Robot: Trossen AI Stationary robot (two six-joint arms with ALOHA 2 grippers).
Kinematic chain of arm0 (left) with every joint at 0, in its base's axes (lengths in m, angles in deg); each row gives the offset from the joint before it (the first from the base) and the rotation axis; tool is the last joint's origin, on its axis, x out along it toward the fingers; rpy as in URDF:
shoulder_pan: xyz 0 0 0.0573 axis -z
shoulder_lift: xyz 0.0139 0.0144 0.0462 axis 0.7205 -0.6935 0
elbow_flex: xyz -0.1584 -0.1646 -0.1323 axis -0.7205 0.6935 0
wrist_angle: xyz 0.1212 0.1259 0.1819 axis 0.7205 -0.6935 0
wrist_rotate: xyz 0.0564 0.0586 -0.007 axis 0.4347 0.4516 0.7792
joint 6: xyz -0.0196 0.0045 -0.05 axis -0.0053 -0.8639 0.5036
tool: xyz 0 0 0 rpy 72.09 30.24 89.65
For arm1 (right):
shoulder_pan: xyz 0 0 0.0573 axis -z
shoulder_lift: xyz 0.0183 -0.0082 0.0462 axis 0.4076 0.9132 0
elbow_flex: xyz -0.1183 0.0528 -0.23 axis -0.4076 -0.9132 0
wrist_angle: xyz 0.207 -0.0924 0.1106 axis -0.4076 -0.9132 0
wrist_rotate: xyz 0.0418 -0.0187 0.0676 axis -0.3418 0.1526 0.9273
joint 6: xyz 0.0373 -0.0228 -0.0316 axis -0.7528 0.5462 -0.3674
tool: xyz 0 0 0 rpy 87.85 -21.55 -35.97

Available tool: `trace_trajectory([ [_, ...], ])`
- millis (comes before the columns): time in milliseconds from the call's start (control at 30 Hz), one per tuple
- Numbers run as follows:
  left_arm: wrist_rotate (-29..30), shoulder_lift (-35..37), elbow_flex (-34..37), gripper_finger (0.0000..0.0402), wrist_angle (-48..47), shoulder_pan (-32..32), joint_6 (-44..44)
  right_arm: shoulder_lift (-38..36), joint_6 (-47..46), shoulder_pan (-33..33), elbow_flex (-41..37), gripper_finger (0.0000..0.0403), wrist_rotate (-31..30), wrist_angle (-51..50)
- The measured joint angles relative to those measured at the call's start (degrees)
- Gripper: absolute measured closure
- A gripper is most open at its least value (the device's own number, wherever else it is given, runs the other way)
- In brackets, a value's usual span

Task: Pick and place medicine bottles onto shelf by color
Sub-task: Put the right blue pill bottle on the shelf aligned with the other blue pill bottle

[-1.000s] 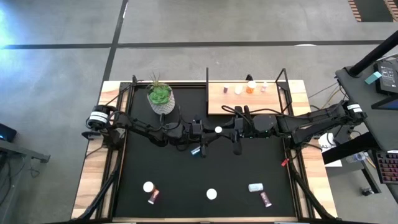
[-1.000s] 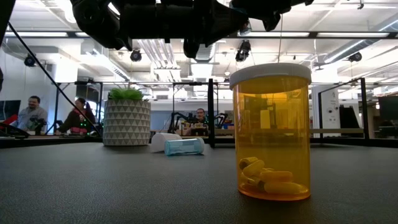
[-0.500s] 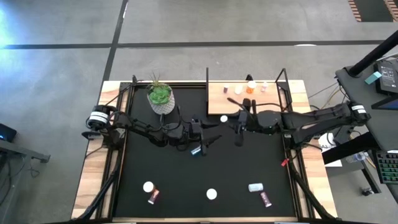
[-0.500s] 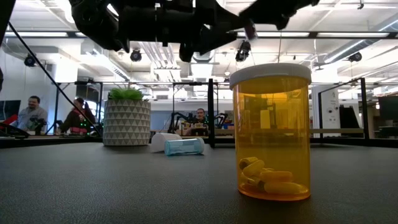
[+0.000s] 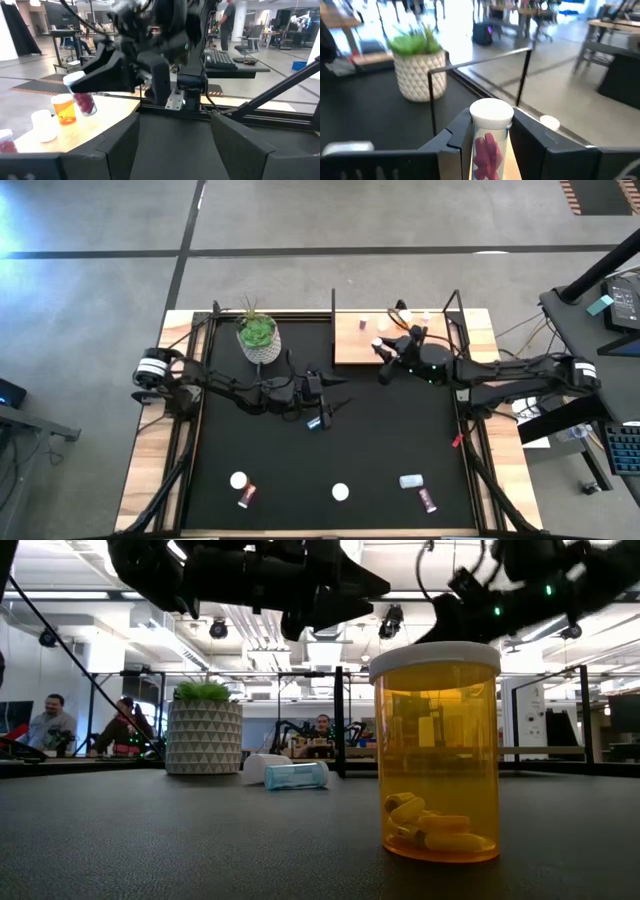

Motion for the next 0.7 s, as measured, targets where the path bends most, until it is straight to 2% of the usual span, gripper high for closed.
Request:
trace_trajectory([
  [67,0.0,0.7,0.2,0.0171,-0.7,0.0,0.0,1.8,-1.2,1.7,-4.1,0.0301,1.6,9.5],
  [200,0.0,1.4,0.4,0.0171,-0.8,0.0,0.0,8.2,-3.0,3.6,-10.4,0.0301,0.9,26.4],
  [367,0.0,1.6,0.8,0.0171,-0.9,0.0,-0.1,18.2,-3.3,4.0,-12.8,0.0301,-0.1,41.5],
  [533,0.0,1.6,0.9,0.0171,-2.0,0.0,-0.1,26.8,-1.9,4.0,-10.6,0.03,-1.1,46.5],
  [700,0.0,1.6,0.9,0.0171,-3.0,0.0,-0.1,33.0,-1.0,4.1,-7.2,0.03,-6.2,46.6],
])
